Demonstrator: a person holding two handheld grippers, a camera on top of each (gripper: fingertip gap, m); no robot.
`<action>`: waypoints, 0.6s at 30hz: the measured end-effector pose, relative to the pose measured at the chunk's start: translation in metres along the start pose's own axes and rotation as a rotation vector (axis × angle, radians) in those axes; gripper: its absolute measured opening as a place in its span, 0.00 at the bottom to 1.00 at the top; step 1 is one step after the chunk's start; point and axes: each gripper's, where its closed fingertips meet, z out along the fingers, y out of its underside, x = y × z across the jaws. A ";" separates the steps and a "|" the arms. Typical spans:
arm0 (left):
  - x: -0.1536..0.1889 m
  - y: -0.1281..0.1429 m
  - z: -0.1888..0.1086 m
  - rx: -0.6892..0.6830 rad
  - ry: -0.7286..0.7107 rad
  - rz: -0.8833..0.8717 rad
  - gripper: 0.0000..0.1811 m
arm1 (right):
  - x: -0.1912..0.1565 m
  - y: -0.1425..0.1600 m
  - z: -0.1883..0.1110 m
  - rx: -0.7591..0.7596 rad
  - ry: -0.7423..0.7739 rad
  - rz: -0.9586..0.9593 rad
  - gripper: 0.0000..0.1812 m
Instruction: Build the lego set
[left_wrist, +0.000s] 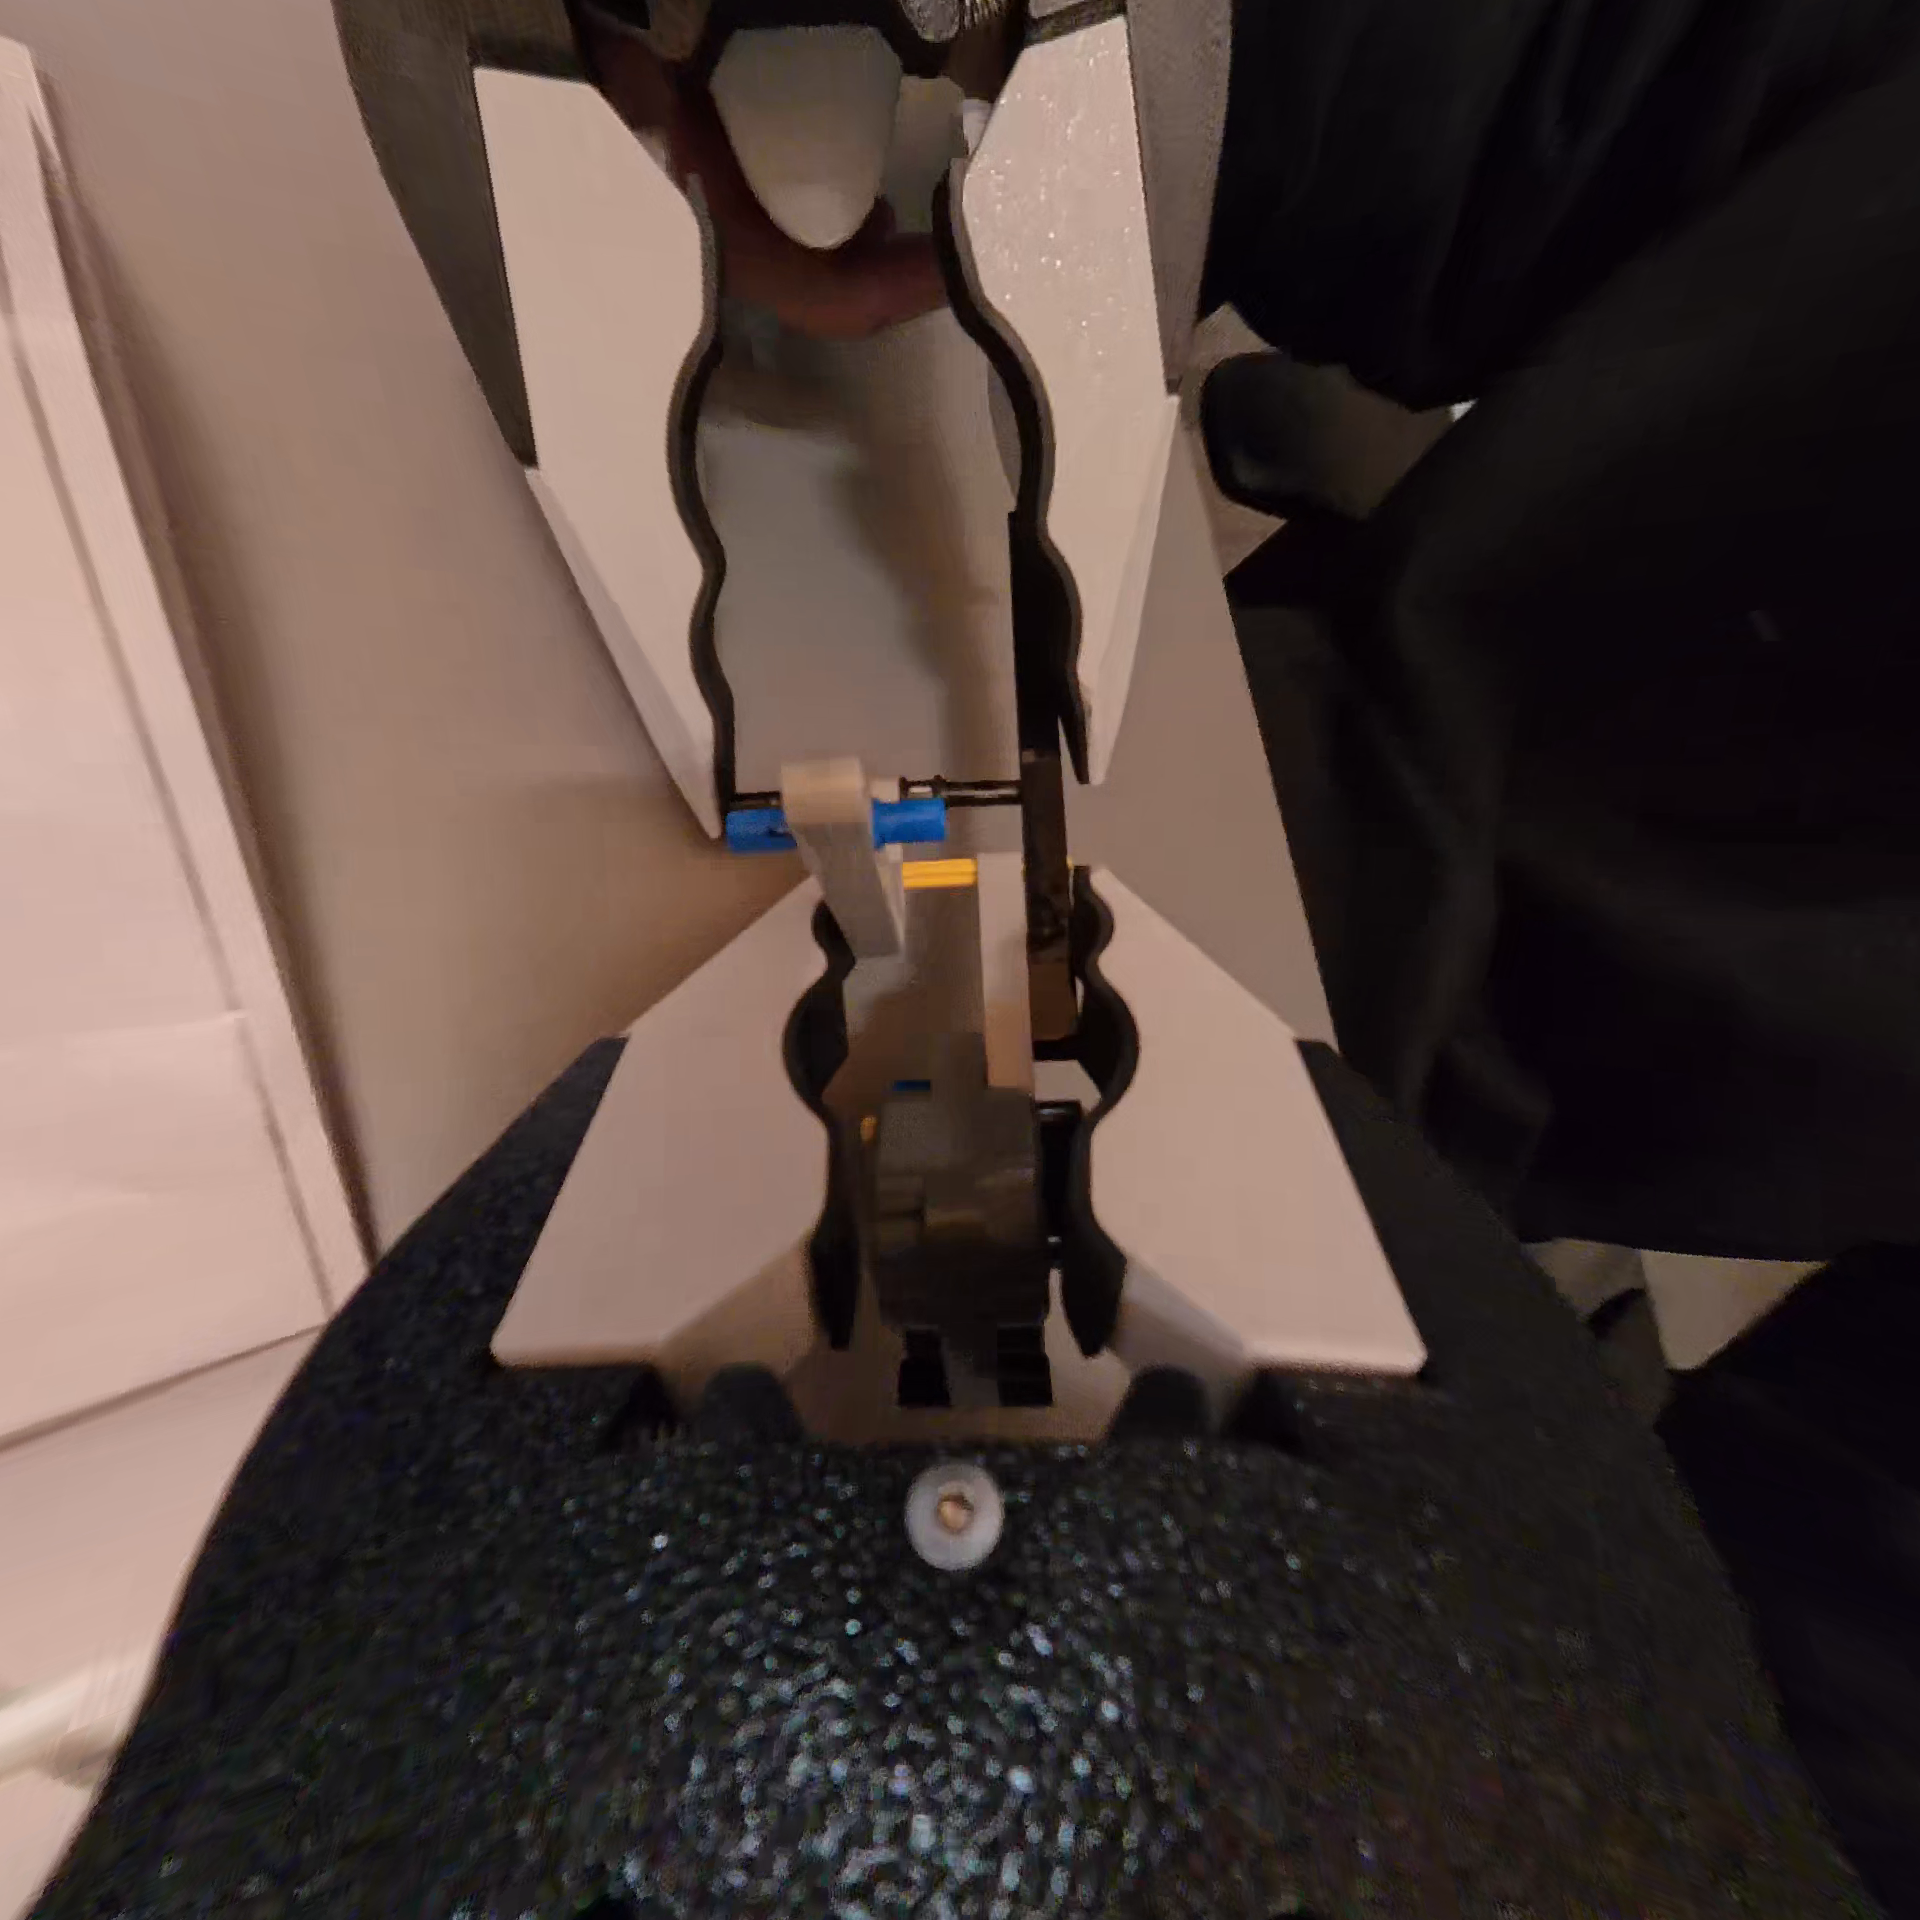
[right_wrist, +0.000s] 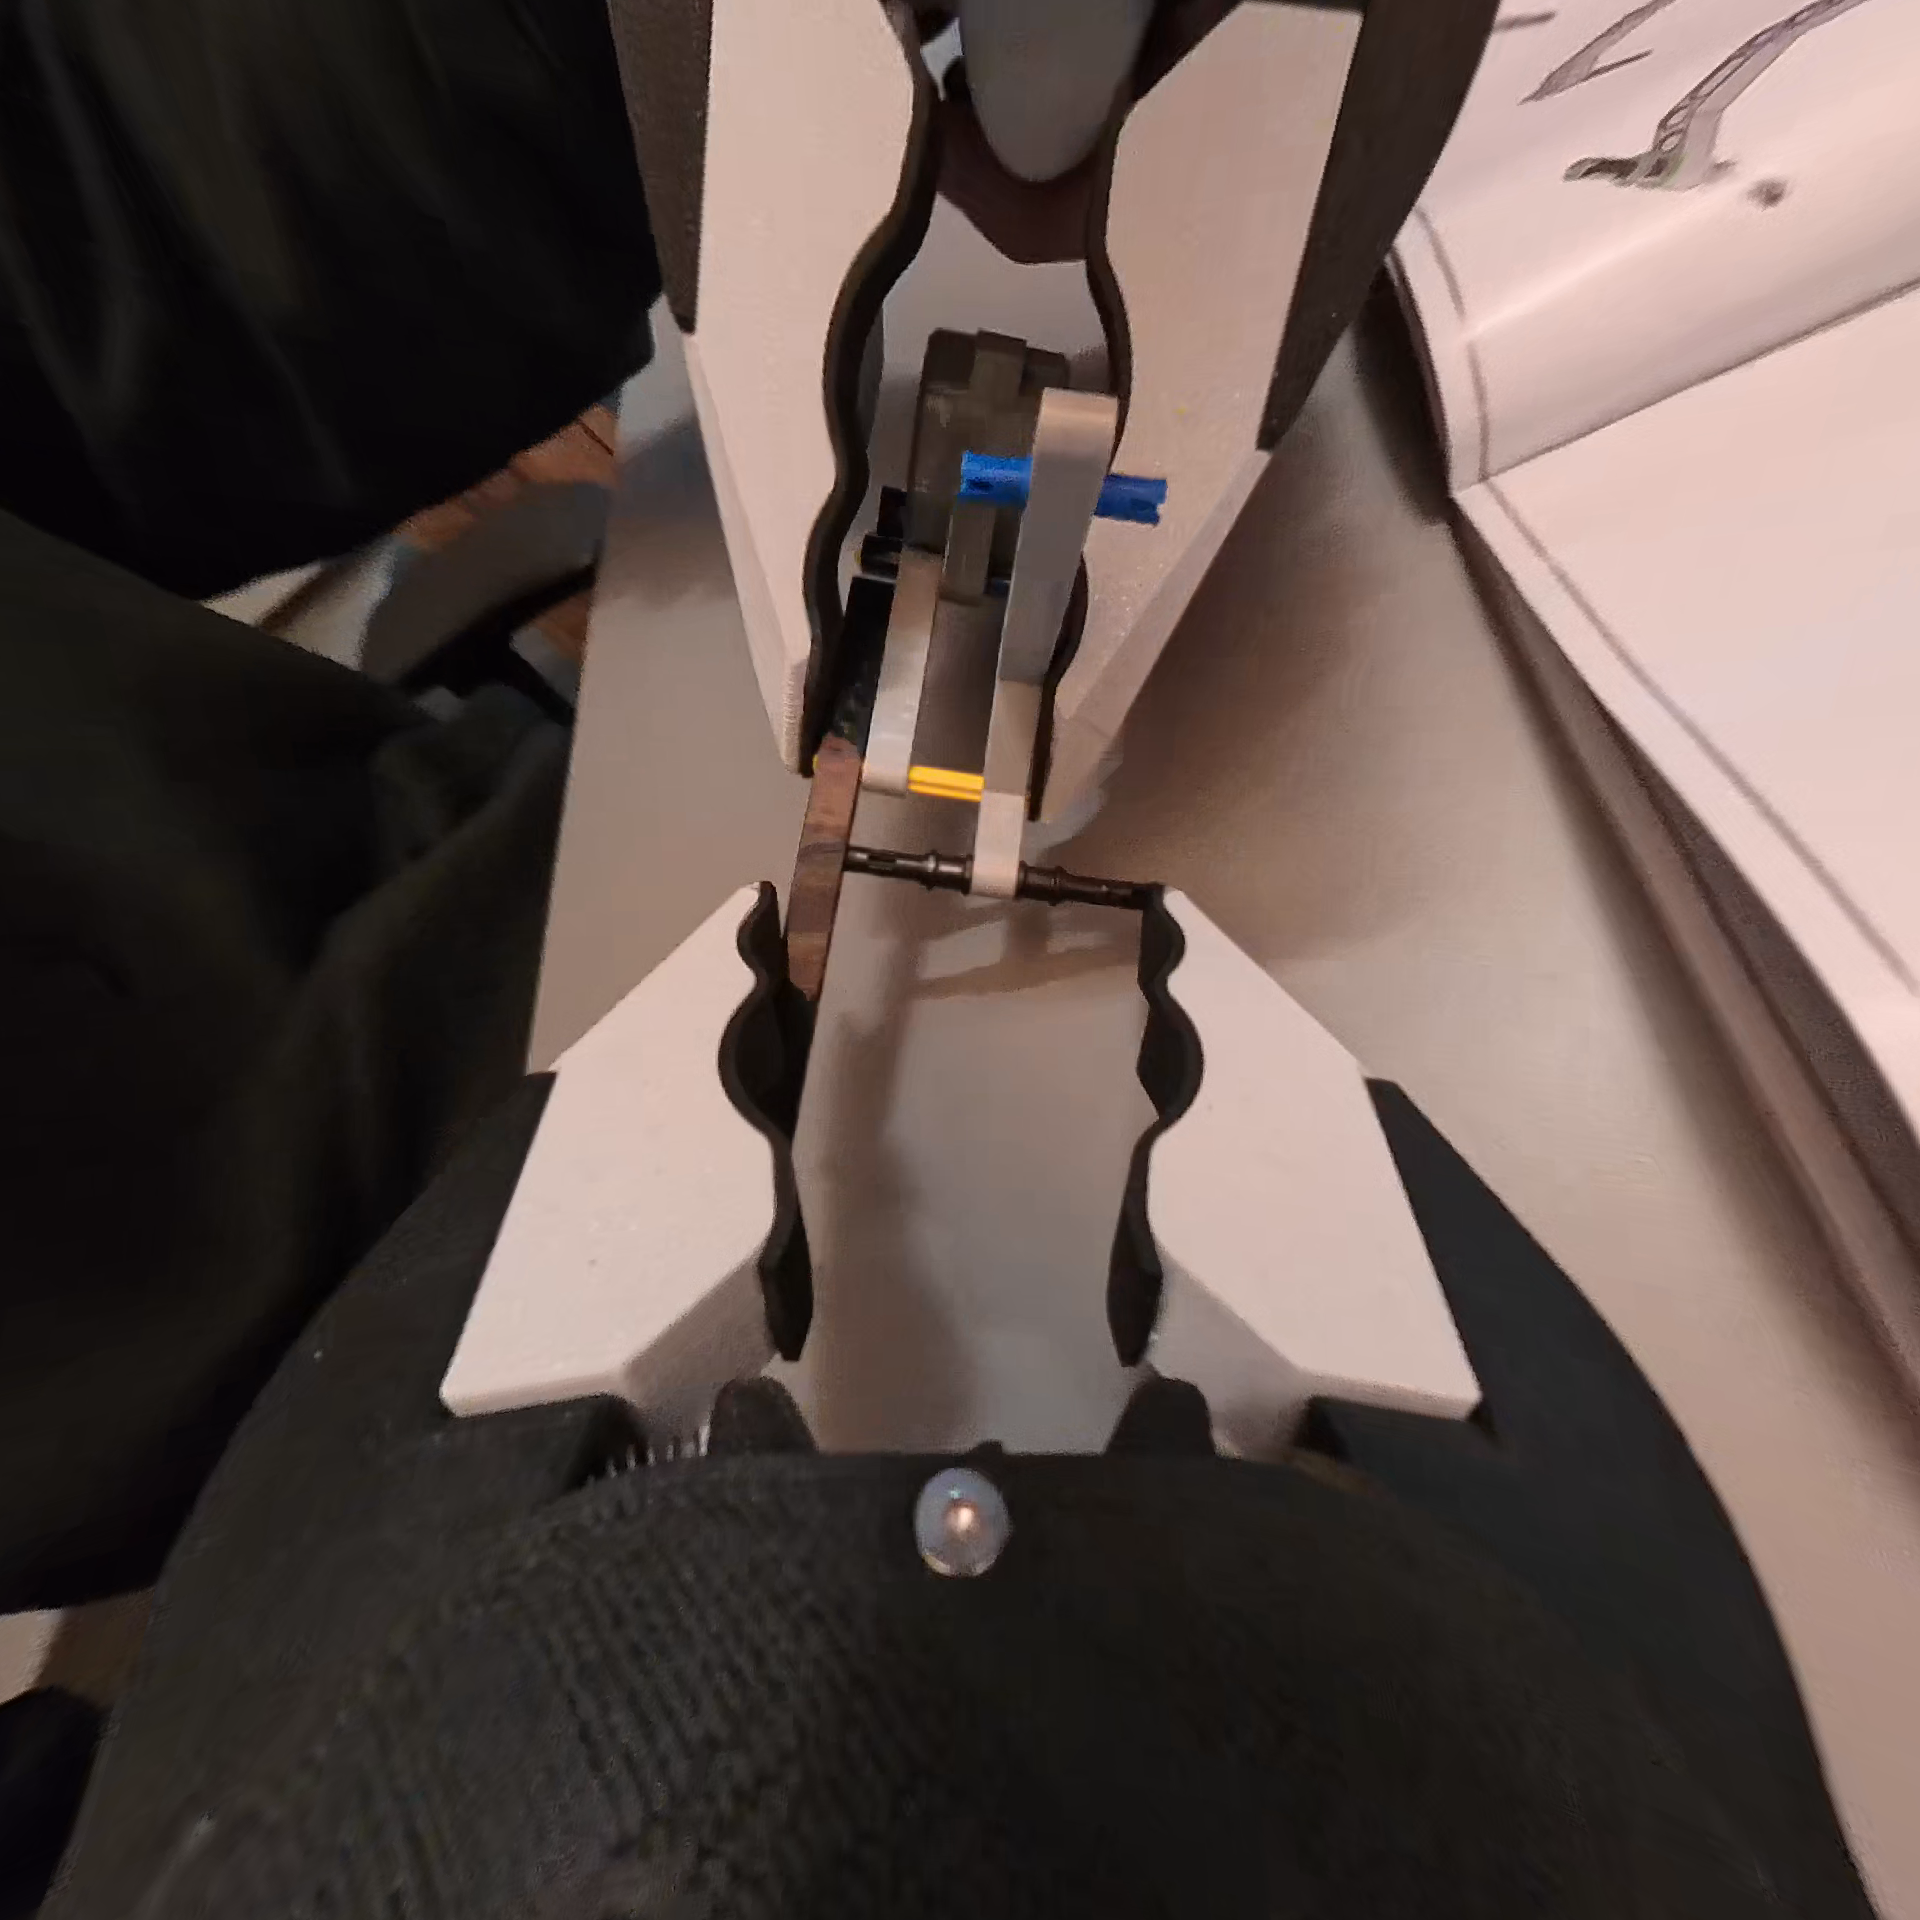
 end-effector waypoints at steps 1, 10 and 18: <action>0.001 0.000 -0.001 0.008 0.017 -0.017 0.22 | 0.000 -0.001 0.000 0.000 -0.015 0.027 0.37; 0.011 -0.006 -0.004 0.107 0.154 -0.105 0.22 | -0.010 -0.005 -0.001 0.055 -0.158 0.166 0.37; 0.005 0.000 -0.002 0.138 0.125 -0.254 0.22 | -0.001 -0.013 -0.016 0.107 0.209 -0.172 0.36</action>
